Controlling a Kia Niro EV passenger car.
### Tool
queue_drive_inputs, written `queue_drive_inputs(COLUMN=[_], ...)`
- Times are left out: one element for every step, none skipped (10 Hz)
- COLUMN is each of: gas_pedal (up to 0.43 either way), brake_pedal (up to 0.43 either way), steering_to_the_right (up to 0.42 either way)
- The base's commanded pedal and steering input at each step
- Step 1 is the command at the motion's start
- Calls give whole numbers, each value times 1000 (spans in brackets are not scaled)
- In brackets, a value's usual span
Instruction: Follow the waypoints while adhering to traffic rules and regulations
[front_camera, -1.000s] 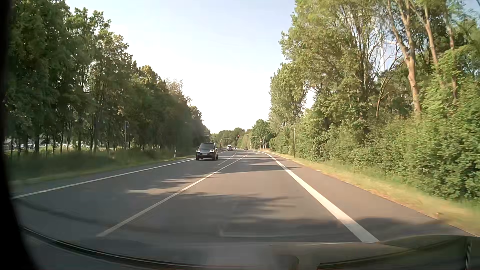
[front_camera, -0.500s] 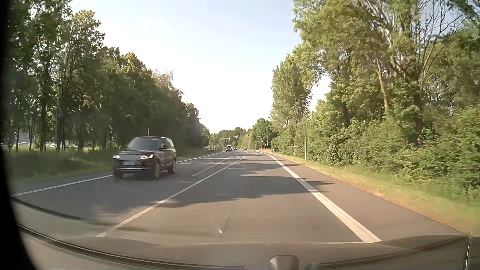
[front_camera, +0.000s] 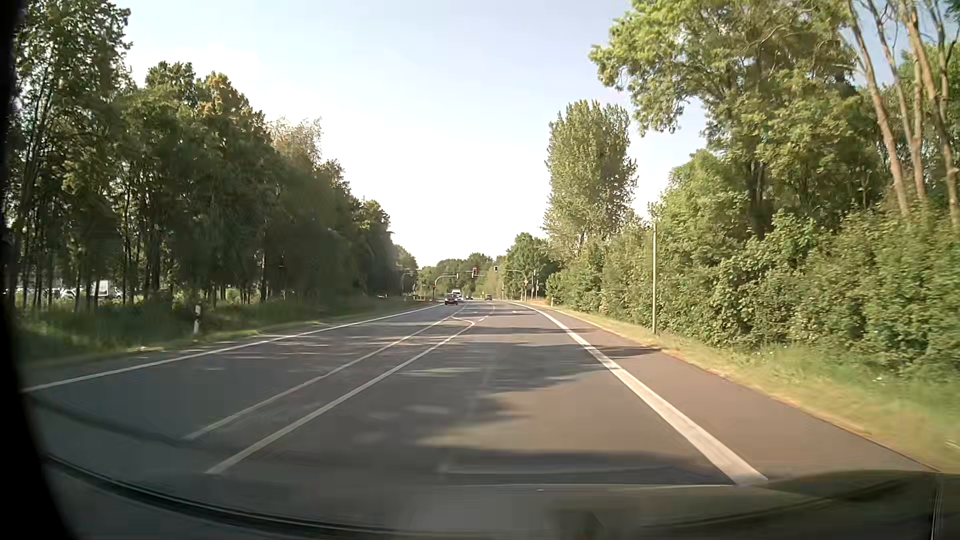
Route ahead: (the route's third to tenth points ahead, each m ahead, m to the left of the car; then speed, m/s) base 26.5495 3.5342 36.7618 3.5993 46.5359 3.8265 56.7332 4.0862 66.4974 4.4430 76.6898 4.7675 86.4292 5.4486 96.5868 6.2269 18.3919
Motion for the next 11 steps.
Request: queue_drive_inputs(gas_pedal=[177,177,177,177,177,177,177,177,177,177,177], brake_pedal=[6,6,6,6,6,6,6,6,6,6,6], steering_to_the_right=[1,2,2,1,1,2,2,1,1,1,2])
